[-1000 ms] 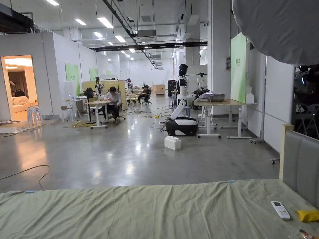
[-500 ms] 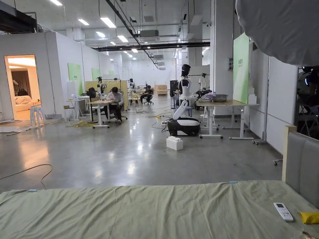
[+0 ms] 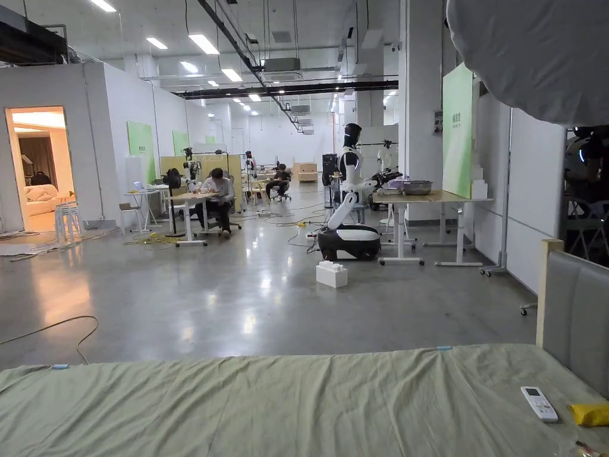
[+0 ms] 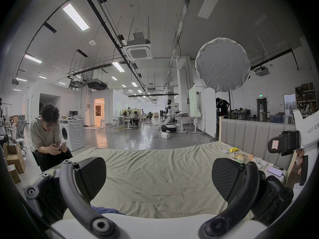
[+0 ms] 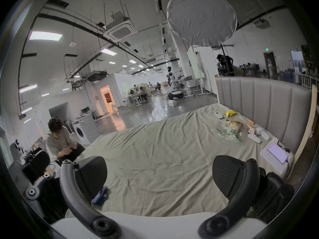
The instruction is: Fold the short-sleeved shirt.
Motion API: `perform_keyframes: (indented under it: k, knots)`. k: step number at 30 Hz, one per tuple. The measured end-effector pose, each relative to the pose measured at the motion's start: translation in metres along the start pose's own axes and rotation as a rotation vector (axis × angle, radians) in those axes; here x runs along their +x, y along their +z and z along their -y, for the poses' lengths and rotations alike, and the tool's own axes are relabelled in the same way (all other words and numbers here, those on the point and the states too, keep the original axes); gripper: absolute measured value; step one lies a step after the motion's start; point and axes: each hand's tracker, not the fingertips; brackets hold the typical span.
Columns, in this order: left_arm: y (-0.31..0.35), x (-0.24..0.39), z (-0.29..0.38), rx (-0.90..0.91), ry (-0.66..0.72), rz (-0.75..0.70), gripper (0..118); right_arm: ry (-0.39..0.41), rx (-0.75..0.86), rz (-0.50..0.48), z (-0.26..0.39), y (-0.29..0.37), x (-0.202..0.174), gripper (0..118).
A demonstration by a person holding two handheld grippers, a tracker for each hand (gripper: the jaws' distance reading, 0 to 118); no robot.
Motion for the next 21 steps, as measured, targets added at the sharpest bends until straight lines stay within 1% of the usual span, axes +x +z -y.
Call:
perform_keyframes:
  k: [1, 3, 7, 10, 14, 16, 19, 21]
  knots:
    - [0.000, 0.000, 0.000, -0.001, -0.001, 0.002, 118, -0.024, -0.003, -0.001, -0.001, 0.001, 0.001, 118]
    - [0.001, 0.000, 0.000, 0.000, -0.011, -0.005, 118, -0.029, 0.011, 0.004, -0.001, 0.002, 0.003, 118]
    - [0.001, -0.001, 0.000, -0.001, -0.002, -0.007, 118, 0.010, 0.019, 0.058, -0.002, 0.002, 0.003, 118]
    - [0.001, 0.000, 0.000, 0.001, 0.007, -0.002, 118, 0.020, 0.007, 0.063, -0.002, 0.001, 0.003, 118]
    - [0.000, 0.002, 0.000, -0.002, -0.004, 0.003, 118, 0.036, 0.058, 0.102, 0.001, 0.002, -0.001, 118]
    - [0.000, 0.003, -0.001, -0.004, -0.006, 0.009, 118, 0.042, 0.056, 0.070, 0.002, 0.001, 0.001, 118]
    - [0.000, 0.004, -0.002, -0.001, -0.007, 0.012, 118, 0.077, 0.110, -0.045, 0.004, -0.002, 0.008, 118]
    - [0.000, 0.004, -0.002, -0.001, -0.007, 0.012, 118, 0.165, 0.167, -0.143, 0.007, -0.003, 0.017, 118]
